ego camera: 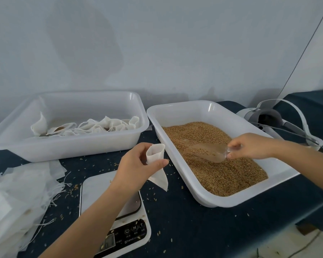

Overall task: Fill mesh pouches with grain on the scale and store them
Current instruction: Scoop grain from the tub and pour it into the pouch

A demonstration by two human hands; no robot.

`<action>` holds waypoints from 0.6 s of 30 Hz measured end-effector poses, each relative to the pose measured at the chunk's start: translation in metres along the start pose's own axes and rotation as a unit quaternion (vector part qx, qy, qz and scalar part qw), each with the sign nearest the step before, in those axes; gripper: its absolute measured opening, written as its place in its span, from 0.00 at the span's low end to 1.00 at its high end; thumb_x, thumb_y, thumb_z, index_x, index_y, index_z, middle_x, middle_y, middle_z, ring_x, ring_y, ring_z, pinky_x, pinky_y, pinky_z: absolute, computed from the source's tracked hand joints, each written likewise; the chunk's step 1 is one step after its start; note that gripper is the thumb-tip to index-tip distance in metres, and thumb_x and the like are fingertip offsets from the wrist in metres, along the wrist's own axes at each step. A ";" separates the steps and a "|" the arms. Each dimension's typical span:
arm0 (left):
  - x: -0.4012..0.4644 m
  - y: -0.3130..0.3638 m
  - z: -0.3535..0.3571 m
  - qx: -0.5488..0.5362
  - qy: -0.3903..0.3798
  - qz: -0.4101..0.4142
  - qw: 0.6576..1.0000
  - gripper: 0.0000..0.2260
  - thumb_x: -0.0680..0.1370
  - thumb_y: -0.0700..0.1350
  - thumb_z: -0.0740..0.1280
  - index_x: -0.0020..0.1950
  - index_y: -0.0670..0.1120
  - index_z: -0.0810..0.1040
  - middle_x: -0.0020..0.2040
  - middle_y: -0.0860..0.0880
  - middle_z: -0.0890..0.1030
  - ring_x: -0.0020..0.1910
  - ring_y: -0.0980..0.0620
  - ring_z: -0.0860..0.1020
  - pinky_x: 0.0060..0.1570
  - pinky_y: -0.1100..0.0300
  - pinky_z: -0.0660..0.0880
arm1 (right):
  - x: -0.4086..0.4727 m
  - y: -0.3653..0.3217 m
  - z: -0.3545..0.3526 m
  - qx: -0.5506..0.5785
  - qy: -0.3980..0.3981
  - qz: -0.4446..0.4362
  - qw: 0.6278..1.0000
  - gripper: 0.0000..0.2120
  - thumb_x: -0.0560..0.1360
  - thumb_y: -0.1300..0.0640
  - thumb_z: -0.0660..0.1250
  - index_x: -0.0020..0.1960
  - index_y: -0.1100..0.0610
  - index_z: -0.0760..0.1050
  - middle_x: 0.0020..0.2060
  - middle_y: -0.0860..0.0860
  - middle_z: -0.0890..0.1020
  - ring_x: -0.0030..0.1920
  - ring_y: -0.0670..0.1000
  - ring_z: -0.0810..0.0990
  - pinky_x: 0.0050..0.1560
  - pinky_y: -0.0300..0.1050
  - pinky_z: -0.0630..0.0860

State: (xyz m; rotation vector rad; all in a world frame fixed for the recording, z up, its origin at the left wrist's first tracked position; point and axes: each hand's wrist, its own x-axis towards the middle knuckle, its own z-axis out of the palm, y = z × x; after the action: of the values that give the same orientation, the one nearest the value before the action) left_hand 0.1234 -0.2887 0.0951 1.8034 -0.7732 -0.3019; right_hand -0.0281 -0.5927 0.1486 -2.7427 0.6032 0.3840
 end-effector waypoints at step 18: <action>0.009 0.003 0.003 0.039 -0.004 0.000 0.999 0.14 0.66 0.58 0.75 0.45 0.62 0.71 0.41 0.59 0.78 0.41 0.65 0.76 0.32 0.73 0.71 | -0.026 -0.031 -0.027 0.129 0.054 -0.134 0.981 0.15 0.66 0.40 0.68 0.52 0.39 0.79 0.48 0.34 0.82 0.45 0.34 0.79 0.43 0.27 0.70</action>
State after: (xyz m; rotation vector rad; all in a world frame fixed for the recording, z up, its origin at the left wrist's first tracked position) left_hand 0.1277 -0.2969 0.0982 1.8767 -0.7993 -0.2827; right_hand -0.0322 -0.5663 0.1890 -2.5567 0.2786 0.0870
